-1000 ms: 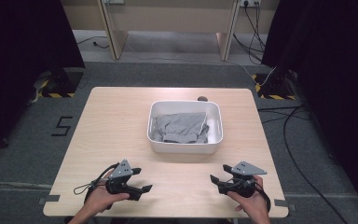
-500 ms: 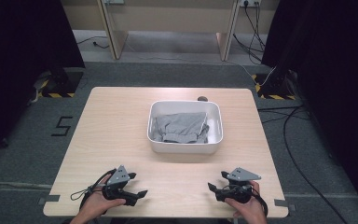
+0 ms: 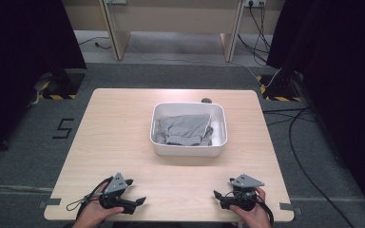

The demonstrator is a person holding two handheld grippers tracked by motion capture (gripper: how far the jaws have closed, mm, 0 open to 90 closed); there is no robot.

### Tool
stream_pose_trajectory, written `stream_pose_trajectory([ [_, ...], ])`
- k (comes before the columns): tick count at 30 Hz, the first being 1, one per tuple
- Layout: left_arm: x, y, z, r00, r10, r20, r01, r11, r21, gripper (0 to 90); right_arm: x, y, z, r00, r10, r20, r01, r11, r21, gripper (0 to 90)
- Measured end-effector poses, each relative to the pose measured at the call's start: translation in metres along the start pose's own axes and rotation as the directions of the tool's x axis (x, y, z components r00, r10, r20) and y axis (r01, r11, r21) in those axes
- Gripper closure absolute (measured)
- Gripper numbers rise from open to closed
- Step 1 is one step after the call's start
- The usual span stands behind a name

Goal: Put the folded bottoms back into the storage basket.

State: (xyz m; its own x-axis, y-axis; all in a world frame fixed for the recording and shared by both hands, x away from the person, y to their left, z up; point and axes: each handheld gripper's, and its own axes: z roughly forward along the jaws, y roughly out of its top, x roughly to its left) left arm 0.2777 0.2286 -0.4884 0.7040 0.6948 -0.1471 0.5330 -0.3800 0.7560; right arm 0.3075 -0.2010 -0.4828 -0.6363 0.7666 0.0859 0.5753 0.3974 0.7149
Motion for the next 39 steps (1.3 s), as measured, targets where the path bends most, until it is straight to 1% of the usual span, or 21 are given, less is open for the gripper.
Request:
stream_pose_trajectory([
  [1, -0.001, -0.002, -0.001, 1.0, -0.004, 0.004, 0.004, 1.0, -0.004, 15.5, 0.001, -0.003, 0.002, 1.0, -0.003, 0.005, 0.003, 1.0, 0.007, 17.1],
  [3, -0.001, -0.004, -0.001, 1.0, -0.002, 0.004, 0.002, 1.0, -0.003, 15.4, 0.003, -0.004, 0.002, 0.9997, -0.022, 0.008, 0.022, 1.0, 0.004, 15.9],
  [5, -0.001, -0.009, 0.0, 1.0, -0.001, -0.003, 0.001, 0.9999, 0.012, 15.4, 0.004, -0.005, 0.002, 0.999, -0.042, 0.017, 0.042, 0.999, 0.006, 15.2],
  [6, -0.001, -0.011, 0.001, 0.9999, 0.007, -0.012, -0.007, 0.9999, 0.01, 15.2, 0.006, -0.005, 0.003, 0.9984, -0.052, 0.023, 0.052, 0.999, 0.01, 14.9],
  [7, -0.002, -0.012, 0.001, 0.9994, 0.027, -0.022, -0.026, 0.9996, 0.009, 14.7, 0.007, -0.006, 0.003, 0.9973, -0.069, 0.025, 0.069, 0.998, 0.01, 14.2],
  [9, -0.005, -0.014, 0.001, 0.9972, 0.057, -0.048, -0.057, 0.9983, 0.011, 14.7, 0.008, -0.007, 0.003, 0.9968, -0.076, 0.024, 0.076, 0.997, 0.005, 13.4],
  [10, -0.005, -0.016, 0.001, 0.9971, 0.057, -0.051, -0.057, 0.9983, 0.007, 14.3, 0.008, -0.008, 0.003, 0.9971, -0.073, 0.024, 0.073, 0.997, -0.001, 13.4],
  [14, -0.007, -0.019, 0.0, 0.9971, 0.052, -0.056, -0.052, 0.9986, -0.012, 14.2, 0.009, -0.011, 0.002, 0.9963, -0.085, 0.016, 0.085, 0.996, -0.019, 12.3],
  [15, -0.007, -0.019, 0.0, 0.9972, 0.051, -0.056, -0.052, 0.9986, -0.014, 14.2, 0.01, -0.012, 0.002, 0.9968, -0.079, 0.014, 0.08, 0.997, -0.019, 12.3],
  [39, -0.006, -0.019, 0.0, 0.9973, 0.049, -0.055, -0.05, 0.9986, -0.017, 14.1, 0.011, -0.012, 0.002, 0.9968, -0.08, 0.009, 0.08, 0.997, -0.024, 11.9],
])
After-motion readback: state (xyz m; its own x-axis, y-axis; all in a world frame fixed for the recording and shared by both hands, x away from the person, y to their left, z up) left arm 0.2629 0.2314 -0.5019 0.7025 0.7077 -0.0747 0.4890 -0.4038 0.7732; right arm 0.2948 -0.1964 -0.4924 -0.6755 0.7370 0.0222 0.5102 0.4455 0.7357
